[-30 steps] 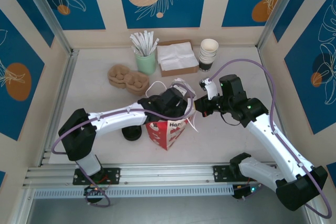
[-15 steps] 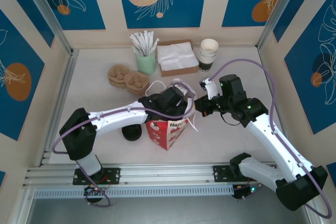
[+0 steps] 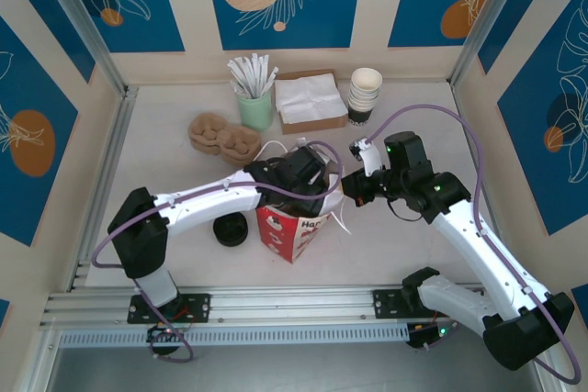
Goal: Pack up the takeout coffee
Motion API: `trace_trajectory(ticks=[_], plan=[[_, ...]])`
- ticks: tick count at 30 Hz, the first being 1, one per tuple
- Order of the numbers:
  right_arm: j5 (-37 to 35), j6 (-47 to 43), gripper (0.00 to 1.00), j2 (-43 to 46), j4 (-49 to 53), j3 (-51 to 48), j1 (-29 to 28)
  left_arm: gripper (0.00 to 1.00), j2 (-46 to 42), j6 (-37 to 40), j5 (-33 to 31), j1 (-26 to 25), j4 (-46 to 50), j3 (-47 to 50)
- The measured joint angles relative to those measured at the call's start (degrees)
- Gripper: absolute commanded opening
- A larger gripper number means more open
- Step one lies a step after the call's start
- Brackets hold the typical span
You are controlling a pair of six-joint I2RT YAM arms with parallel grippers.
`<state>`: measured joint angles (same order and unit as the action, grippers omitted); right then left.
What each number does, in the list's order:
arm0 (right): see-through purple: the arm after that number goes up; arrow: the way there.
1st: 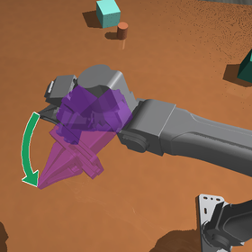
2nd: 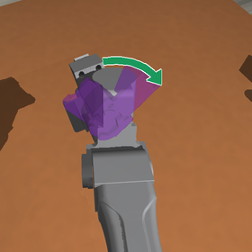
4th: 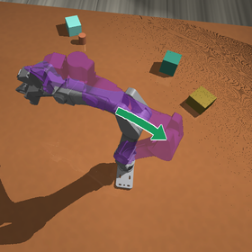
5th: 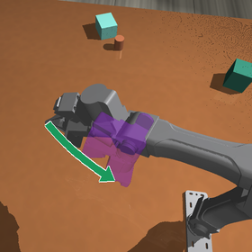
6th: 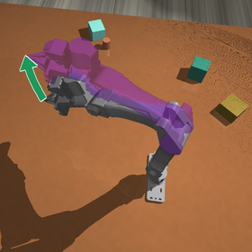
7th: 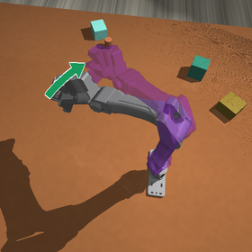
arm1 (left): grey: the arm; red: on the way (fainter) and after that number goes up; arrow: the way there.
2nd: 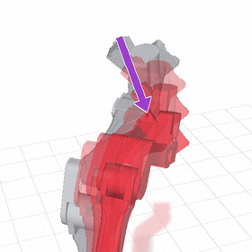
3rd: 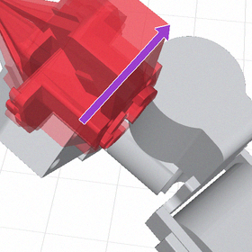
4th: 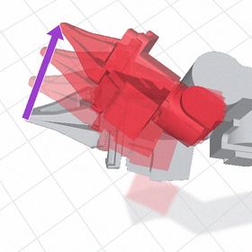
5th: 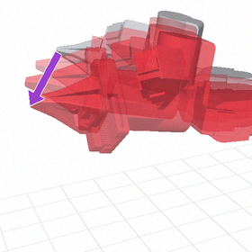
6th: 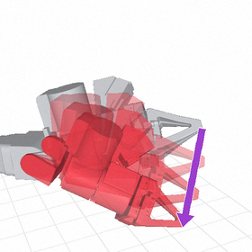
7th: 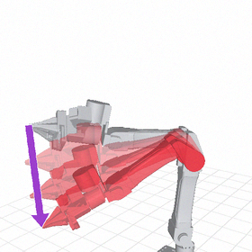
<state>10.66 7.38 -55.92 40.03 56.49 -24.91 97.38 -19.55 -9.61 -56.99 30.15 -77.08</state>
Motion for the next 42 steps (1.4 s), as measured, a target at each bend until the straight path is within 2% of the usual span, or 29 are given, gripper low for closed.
trace_trajectory(ticks=[12, 25, 42], plan=[[-0.2, -1.8, 0.0, 0.0, 1.0, 1.2, 0.1, 0.99, 0.8, 0.0, 0.7, 0.0, 5.2, -4.1], [-0.9, -3.9, 0.0, -0.7, 3.5, 3.7, 1.0, 0.99, 0.9, -1.7, 0.1, 0.2, 5.4, -5.1], [-2.9, -5.1, 0.0, -3.0, 16.9, 9.4, 2.3, 0.99, 0.9, -4.4, -1.5, 0.2, 4.8, -7.0]])
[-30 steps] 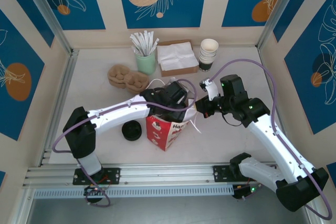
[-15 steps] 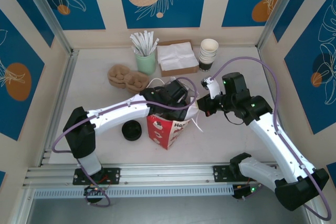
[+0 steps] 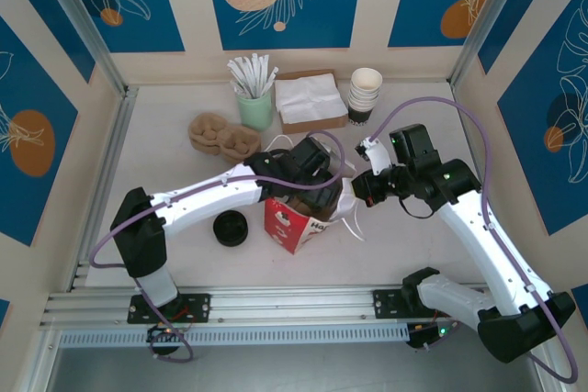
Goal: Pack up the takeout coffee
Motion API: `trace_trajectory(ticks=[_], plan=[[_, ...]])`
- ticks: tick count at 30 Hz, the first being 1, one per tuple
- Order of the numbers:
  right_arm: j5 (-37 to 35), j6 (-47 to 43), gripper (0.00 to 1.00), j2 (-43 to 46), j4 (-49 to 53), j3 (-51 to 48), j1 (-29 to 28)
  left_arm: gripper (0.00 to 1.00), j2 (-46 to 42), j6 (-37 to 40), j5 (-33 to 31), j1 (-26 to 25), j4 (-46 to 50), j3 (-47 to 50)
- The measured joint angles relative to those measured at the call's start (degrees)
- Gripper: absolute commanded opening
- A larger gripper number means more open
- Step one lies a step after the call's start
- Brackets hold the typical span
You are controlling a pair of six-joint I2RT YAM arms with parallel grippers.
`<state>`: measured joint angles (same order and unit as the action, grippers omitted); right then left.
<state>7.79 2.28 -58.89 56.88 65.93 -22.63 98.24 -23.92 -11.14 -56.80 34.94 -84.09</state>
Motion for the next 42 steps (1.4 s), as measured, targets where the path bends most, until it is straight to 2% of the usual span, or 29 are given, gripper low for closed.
trace_trajectory(ticks=[8, 25, 29, 33, 38, 42], plan=[[-1.0, 0.0, 0.0, -2.9, 2.0, 2.1, 0.3, 0.96, -0.3, -0.9, 2.8, 0.1, -1.3, -1.4], [0.4, 0.7, 0.0, -10.5, 6.2, 10.9, 5.6, 0.91, -5.7, -1.0, 17.8, 0.4, -7.3, -2.2], [1.5, 0.6, 0.0, -11.9, 6.6, 12.3, 6.3, 0.91, -5.6, -1.1, 21.9, 0.5, -7.7, -5.7], [3.0, -0.1, 0.0, -12.3, 6.6, 12.5, 6.9, 0.91, -4.9, -1.1, 24.3, 1.4, -7.7, -13.5], [6.6, -2.4, 0.0, -12.0, 5.7, 12.4, 7.0, 0.91, -3.7, -1.0, 23.0, 4.9, -5.6, -25.5], [10.3, -4.0, 0.0, -10.5, 2.8, 11.0, 7.0, 0.9, -3.7, -1.2, 15.7, 9.4, -1.6, -32.4]])
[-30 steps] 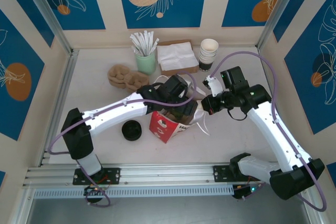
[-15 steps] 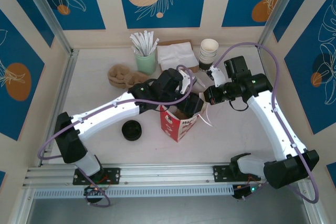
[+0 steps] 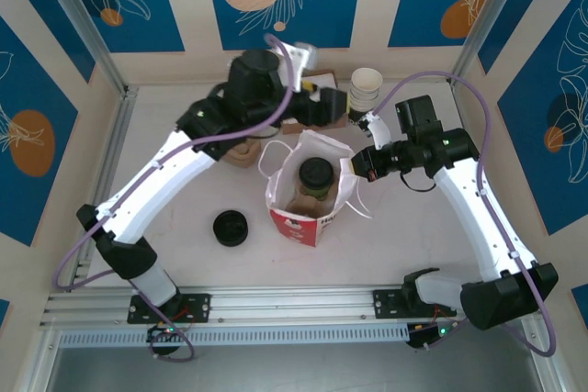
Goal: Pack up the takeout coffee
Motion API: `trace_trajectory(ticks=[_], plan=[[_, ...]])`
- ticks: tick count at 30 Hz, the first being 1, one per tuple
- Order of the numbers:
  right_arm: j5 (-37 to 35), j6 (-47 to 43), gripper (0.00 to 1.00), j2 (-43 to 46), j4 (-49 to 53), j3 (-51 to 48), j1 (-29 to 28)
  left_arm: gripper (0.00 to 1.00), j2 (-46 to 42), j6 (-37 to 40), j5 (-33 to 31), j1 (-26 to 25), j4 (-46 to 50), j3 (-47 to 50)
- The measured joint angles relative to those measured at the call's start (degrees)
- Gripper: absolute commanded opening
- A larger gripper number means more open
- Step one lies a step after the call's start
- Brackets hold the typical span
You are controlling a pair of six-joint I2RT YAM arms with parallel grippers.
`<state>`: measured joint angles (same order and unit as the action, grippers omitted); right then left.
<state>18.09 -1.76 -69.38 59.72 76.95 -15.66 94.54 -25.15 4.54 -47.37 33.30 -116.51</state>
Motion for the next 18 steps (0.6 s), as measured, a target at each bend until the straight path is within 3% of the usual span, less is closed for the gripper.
trace_trajectory(ticks=[4, 9, 18], plan=[[2.6, -0.9, 0.0, 2.5, -3.4, -3.0, -0.1, 0.91, -1.2, -0.1, -9.1, 4.7, 4.3, 0.0], [4.7, -1.6, 0.0, 4.3, -6.3, -4.4, -0.1, 0.91, -4.3, -0.3, -15.9, 9.5, 6.9, 6.5], [7.8, -2.9, 0.0, 5.5, -10.0, -6.7, -0.3, 0.91, -6.6, -1.5, -17.7, 13.6, 7.9, 13.0]])
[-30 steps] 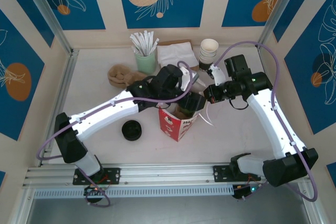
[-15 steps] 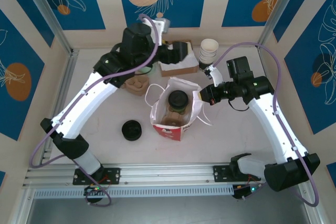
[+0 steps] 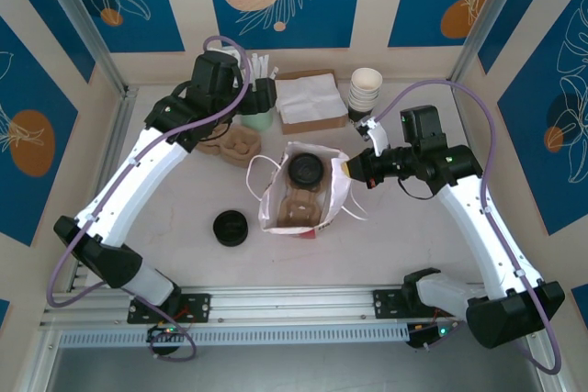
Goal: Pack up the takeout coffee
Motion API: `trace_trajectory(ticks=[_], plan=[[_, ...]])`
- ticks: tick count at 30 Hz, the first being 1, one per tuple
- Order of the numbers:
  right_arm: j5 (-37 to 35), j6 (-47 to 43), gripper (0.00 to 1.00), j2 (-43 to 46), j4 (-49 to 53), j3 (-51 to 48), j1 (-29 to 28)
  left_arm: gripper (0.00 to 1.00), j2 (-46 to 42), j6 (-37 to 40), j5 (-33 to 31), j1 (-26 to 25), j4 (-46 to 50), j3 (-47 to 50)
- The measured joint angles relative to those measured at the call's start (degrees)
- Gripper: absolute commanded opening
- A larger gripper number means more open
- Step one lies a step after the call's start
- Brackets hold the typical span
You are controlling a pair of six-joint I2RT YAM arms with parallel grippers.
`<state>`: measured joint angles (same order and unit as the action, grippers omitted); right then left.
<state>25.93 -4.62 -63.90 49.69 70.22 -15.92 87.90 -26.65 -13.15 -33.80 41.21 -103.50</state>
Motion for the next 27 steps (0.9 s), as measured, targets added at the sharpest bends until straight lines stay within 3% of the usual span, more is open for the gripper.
trace_trajectory(ticks=[10, 19, 27], plan=[[1.7, -0.5, 0.03, -6.4, -1.3, 1.8, 0.0, 0.93, 2.3, 0.2, 0.4, 3.1, 1.1, -0.4], [4.4, -1.7, 0.05, -11.7, -2.3, 3.6, -0.5, 0.93, 4.3, 0.1, -4.7, 4.8, 1.8, -0.4], [4.5, -5.0, 0.31, -16.6, -4.0, 4.9, 0.1, 0.93, 8.9, -0.9, -8.4, 5.6, 3.9, -7.5]])
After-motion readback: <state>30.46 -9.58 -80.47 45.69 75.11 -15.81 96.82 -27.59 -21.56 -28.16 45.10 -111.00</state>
